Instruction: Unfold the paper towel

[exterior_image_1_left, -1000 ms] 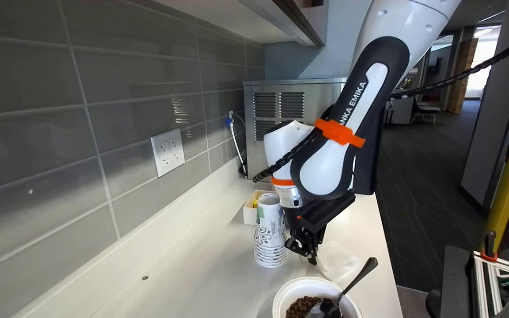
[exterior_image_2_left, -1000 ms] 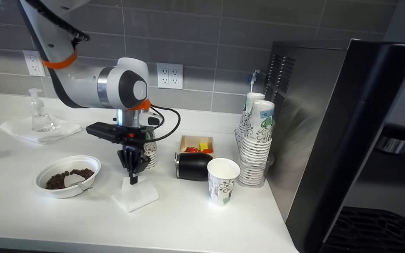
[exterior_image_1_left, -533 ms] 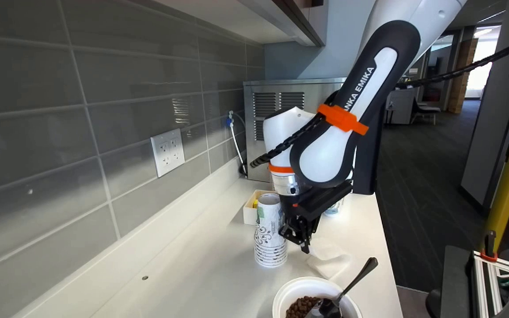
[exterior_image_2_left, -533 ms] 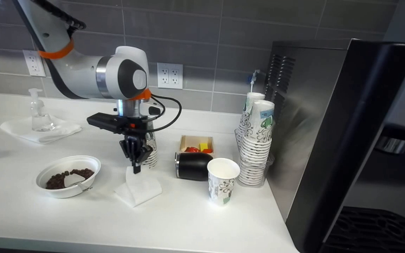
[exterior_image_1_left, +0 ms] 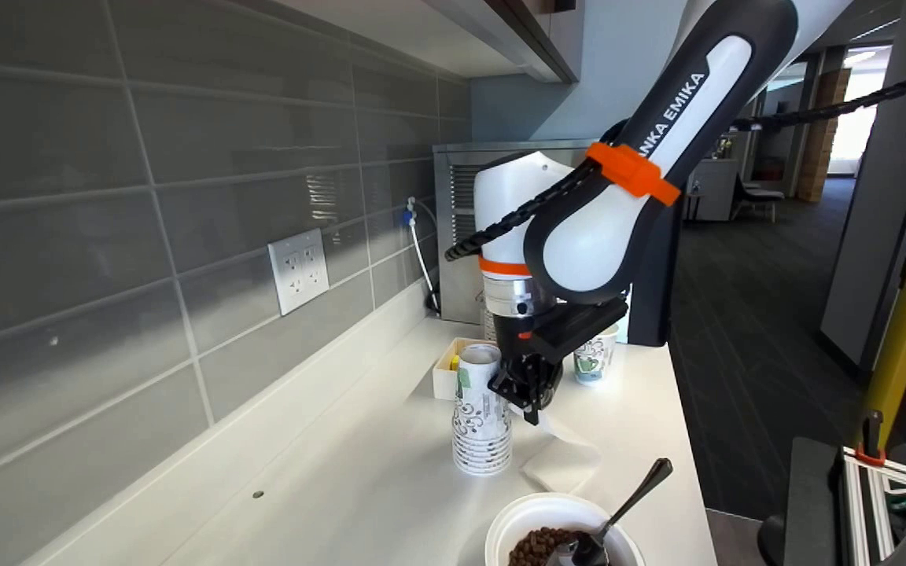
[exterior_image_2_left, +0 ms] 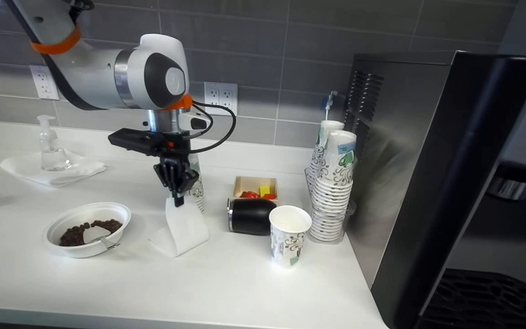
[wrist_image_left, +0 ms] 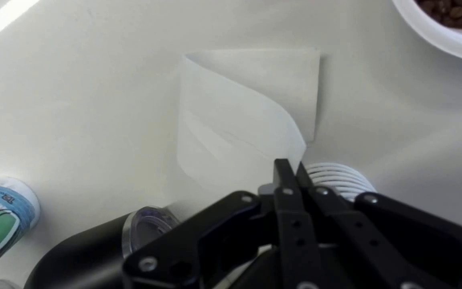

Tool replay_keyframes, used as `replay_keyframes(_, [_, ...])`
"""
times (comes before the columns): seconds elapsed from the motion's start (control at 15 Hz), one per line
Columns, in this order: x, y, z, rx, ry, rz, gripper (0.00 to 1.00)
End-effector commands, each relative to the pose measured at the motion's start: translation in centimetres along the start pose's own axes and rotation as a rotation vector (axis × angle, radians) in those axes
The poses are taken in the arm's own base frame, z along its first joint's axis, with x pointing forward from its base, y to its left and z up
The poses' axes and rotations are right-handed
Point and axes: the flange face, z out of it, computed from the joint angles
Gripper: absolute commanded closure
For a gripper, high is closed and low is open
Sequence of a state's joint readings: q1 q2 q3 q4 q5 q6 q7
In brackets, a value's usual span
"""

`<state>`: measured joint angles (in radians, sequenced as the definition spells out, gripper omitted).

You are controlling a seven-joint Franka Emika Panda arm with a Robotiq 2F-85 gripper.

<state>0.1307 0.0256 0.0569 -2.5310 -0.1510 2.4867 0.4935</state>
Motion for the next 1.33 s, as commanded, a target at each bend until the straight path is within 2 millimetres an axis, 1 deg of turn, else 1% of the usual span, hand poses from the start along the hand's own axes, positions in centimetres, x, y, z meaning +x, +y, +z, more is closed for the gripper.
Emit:
replay_keyframes(0.0, [-1.2, 0.1, -1.4, 0.056, 0.042, -0.053, 1.00])
replay_keyframes(0.27, [-1.9, 0.0, -1.9, 0.143, 0.066, -0.111, 1.00])
replay_keyframes(0.47, [-2.5, 0.4, -2.2, 0.174, 0.076, -0.120, 1.00])
replay_keyframes(0.93, [-3.9, 2.9, -2.5, 0.110, 0.056, -0.069, 1.00])
replay_keyframes(1.27, [-4.1, 4.9, -2.5, 0.071, 0.040, -0.018, 1.00])
